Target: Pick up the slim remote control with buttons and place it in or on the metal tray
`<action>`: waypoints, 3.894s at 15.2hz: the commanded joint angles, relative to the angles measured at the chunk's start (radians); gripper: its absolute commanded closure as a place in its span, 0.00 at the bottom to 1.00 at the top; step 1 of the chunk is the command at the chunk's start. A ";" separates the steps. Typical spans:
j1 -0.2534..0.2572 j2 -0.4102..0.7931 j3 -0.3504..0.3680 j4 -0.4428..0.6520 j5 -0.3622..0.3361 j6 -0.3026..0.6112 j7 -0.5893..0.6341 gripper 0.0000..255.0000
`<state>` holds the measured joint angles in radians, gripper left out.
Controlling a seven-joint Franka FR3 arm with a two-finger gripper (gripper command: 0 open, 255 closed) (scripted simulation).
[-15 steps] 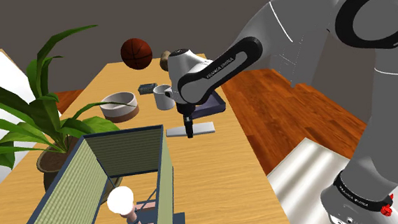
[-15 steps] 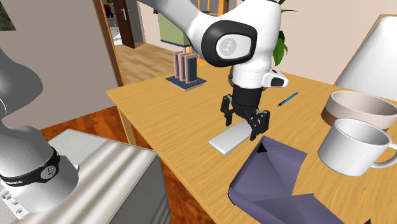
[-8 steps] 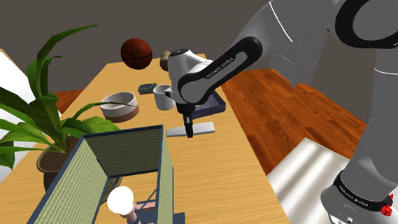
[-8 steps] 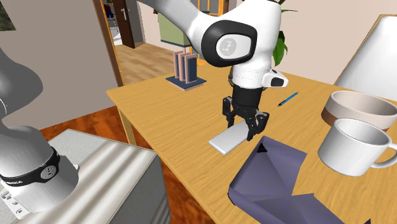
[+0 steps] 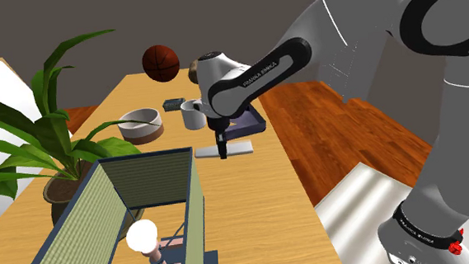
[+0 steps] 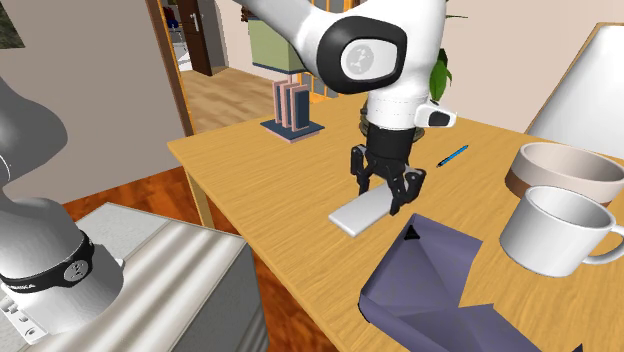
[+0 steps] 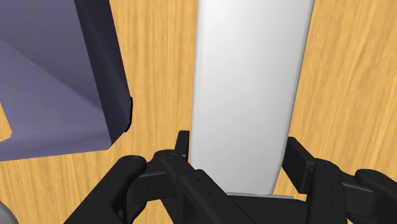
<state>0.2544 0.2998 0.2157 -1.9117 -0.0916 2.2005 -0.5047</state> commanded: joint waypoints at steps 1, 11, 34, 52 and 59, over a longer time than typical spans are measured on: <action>-0.001 -0.016 0.002 0.007 0.005 -0.022 -0.003 1.00; -0.005 -0.071 0.007 0.072 0.023 -0.141 -0.016 1.00; -0.181 0.113 -0.100 0.458 0.032 -0.336 -0.318 1.00; -0.194 0.177 -0.109 0.370 0.025 -0.185 -0.331 1.00; -0.194 0.177 -0.109 0.370 0.025 -0.185 -0.331 0.00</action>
<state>0.0603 0.4768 0.1069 -1.5413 -0.0665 2.0159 -0.8358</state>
